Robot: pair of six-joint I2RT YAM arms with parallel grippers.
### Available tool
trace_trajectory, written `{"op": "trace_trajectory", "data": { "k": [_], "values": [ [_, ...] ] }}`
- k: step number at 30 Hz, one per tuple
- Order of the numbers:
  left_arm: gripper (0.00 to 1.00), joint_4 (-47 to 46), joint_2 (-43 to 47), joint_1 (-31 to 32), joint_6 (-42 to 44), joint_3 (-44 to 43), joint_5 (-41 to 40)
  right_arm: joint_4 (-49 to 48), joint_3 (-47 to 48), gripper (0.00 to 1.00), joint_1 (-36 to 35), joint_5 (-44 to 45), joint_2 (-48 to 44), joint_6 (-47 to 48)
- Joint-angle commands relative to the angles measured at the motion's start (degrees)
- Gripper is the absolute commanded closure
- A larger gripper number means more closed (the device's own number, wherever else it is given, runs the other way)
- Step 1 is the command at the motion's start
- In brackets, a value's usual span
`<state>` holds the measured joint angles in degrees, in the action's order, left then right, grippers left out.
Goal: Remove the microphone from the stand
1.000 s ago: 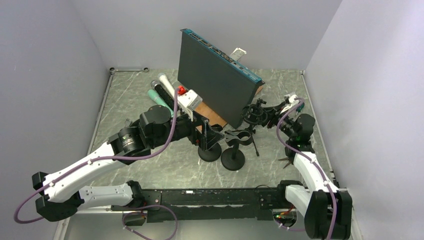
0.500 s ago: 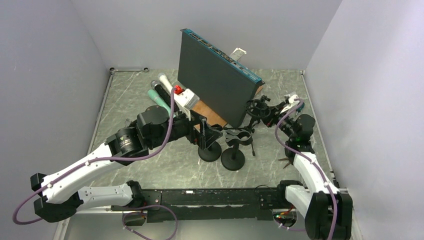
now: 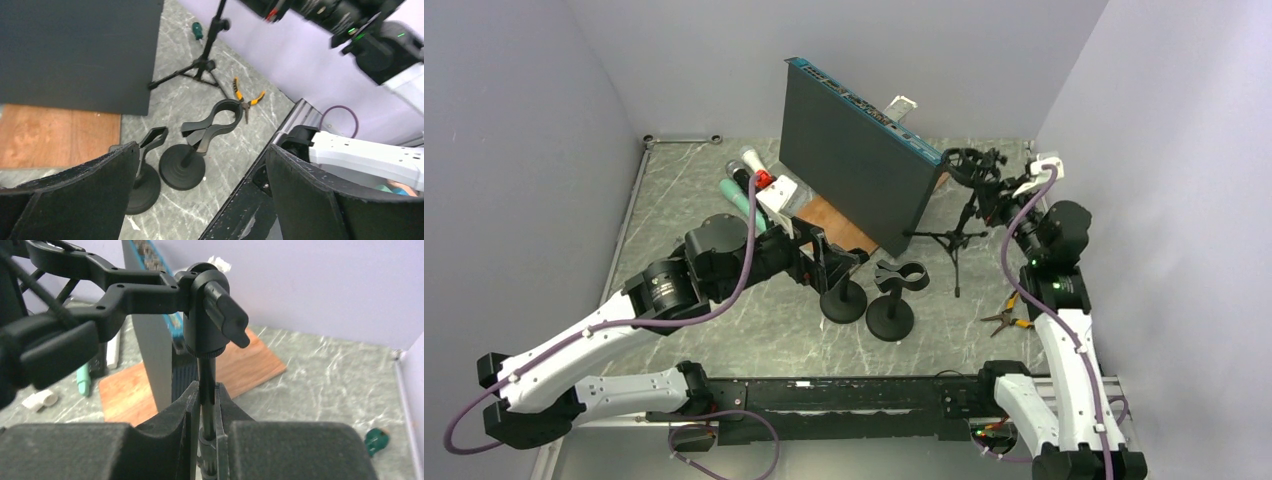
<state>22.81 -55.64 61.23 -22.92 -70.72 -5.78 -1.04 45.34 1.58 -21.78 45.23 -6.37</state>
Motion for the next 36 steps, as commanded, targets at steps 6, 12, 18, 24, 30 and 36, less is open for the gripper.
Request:
{"op": "trace_trajectory", "data": {
  "k": [6, 12, 18, 24, 30, 36],
  "values": [
    [0.01, 3.44, 4.49, 0.13, 1.47, -0.25, -8.35, 3.40, 22.64, 1.00, -1.32, 1.57, 5.61, 2.15],
    [0.01, 6.96, 6.23, 0.12, 1.05, -0.79, -13.66, 4.53, 34.42, 1.00, -3.47, -3.05, 9.21, -3.89],
    [0.01, 13.26, 6.92, 0.12, 0.07, -2.97, -22.33, 0.00, 41.60, 1.00, -5.68, -5.81, 13.88, -11.43],
    [0.01, 16.56, 10.80, 0.12, -2.27, -3.44, -28.72, -2.92, 44.03, 1.00, -17.53, 1.62, 18.56, -10.37],
    [0.00, 23.52, 14.30, 0.12, -4.30, -4.68, -32.59, -5.02, 47.50, 1.00, -38.23, 18.57, 25.55, -2.45],
    [0.01, 28.90, 19.64, 0.12, -6.34, -3.61, -34.52, -8.35, 52.42, 1.00, -54.12, 33.42, 34.95, 5.33]
  ]
}}
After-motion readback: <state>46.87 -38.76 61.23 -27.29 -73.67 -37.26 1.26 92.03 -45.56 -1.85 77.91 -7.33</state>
